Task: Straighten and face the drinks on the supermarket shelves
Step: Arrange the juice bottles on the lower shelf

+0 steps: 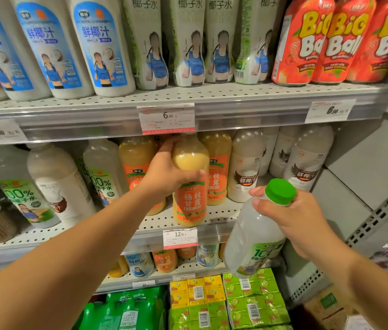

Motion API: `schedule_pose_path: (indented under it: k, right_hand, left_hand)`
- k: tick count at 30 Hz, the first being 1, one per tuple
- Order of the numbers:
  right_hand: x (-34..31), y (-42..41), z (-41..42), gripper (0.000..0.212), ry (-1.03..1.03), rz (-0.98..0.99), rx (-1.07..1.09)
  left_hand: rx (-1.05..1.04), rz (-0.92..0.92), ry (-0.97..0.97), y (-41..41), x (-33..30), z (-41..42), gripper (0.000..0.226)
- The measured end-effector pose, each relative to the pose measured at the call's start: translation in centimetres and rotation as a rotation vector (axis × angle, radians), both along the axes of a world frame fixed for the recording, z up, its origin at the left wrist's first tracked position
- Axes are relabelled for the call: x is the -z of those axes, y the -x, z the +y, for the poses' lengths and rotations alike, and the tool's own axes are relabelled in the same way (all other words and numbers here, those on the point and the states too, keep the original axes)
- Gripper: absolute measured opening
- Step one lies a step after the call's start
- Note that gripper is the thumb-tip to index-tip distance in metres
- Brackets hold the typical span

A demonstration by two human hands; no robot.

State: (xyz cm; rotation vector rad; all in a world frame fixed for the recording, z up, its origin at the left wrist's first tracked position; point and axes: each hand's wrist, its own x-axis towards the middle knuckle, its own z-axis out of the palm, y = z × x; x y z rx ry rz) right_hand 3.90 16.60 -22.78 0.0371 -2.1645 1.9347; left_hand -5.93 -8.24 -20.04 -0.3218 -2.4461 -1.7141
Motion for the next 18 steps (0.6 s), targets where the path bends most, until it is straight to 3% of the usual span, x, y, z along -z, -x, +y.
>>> schedule_pose_path:
  k: [3,7,12,18]
  right_hand:
    - [0.0,0.0,-0.3,0.020,-0.016,-0.007,0.007]
    - [0.1,0.2,-0.7,0.019,0.004,-0.026,0.011]
    - [0.3,0.4,-0.9,0.020,-0.016,-0.030,-0.011]
    - [0.0,0.3,-1.3,0.022,-0.014,-0.034,-0.026]
  left_hand:
    - [-0.063,0.010,0.060,0.0,-0.2,-0.4,0.078]
    - [-0.199,0.108,0.418,-0.4,-1.0,0.3,0.070]
    - [-0.213,0.312,0.822,-2.4,-0.3,1.5,0.100]
    - [-0.265,0.310,0.936,-2.0,-0.6,0.3,0.084]
